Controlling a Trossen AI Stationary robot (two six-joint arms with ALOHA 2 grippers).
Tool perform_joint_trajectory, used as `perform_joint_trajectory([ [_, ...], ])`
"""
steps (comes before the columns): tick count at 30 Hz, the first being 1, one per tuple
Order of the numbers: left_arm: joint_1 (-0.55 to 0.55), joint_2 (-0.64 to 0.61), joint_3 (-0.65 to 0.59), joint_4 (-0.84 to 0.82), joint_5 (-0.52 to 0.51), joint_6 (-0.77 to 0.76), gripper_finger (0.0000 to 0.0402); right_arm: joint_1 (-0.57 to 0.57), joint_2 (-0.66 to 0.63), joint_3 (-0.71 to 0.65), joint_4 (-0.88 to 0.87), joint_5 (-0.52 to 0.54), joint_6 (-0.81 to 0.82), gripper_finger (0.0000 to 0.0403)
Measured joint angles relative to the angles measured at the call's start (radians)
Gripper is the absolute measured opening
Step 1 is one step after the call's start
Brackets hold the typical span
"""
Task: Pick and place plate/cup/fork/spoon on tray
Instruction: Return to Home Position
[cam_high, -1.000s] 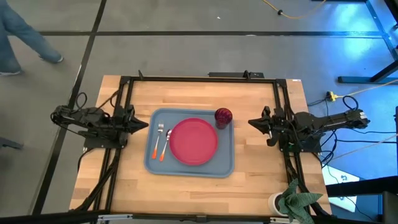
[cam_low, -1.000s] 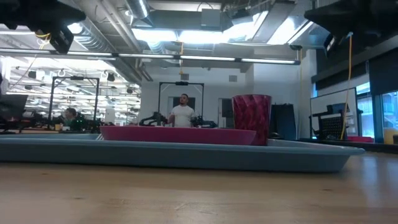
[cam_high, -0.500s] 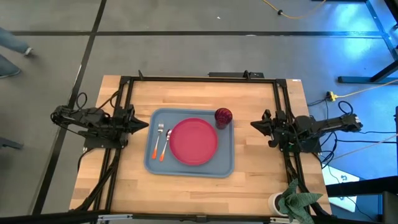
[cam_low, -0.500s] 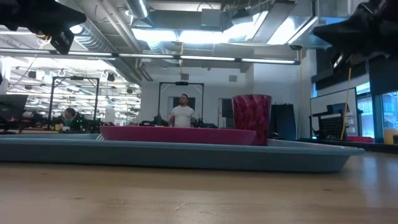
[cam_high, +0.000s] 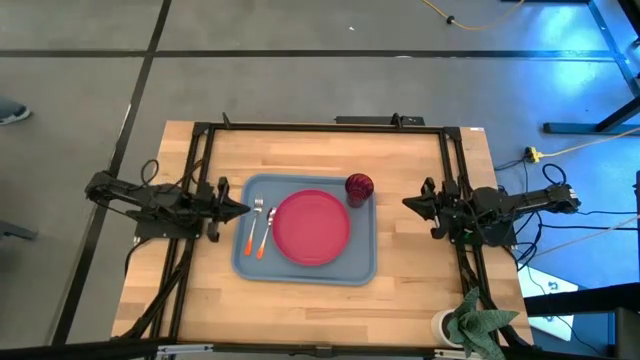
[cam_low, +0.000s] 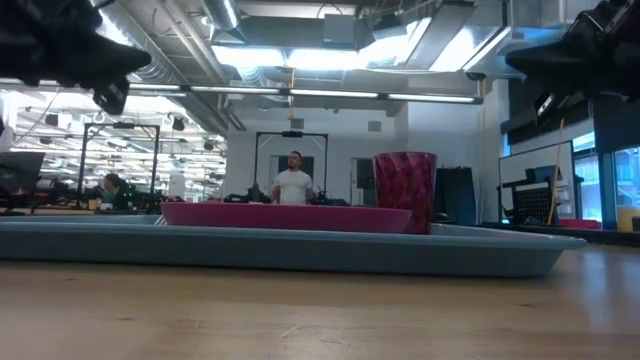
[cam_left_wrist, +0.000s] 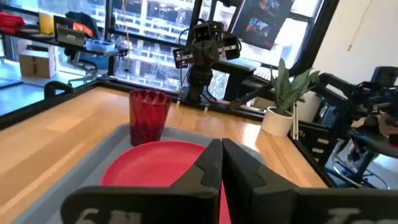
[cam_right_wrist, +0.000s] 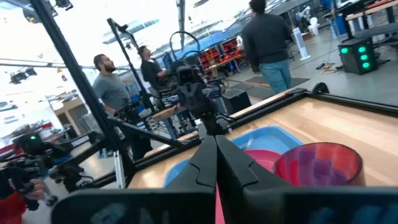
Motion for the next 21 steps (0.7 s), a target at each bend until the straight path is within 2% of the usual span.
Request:
perform_joint_trajectory([
  [3, 0.000, 0.000, -0.074, 0.104, 0.000, 0.001, 0.0000, 0.000, 0.000, 0.000, -0.002, -0.020, -0.004, 0.0000],
  [9, 0.000, 0.007, -0.076, 0.079, -0.018, 0.056, 0.0000, 0.000, 0.000, 0.000, -0.012, -0.069, -0.015, 0.0000],
  [15, 0.000, 0.007, -0.076, 0.081, -0.062, 0.078, 0.0000, -0.001, 0.000, 0.000, -0.058, -0.068, -0.068, 0.0007],
  [21, 0.000, 0.008, -0.076, 0.080, -0.052, 0.218, 0.0000, -0.001, 0.000, 0.000, -0.078, -0.067, -0.090, 0.0021],
])
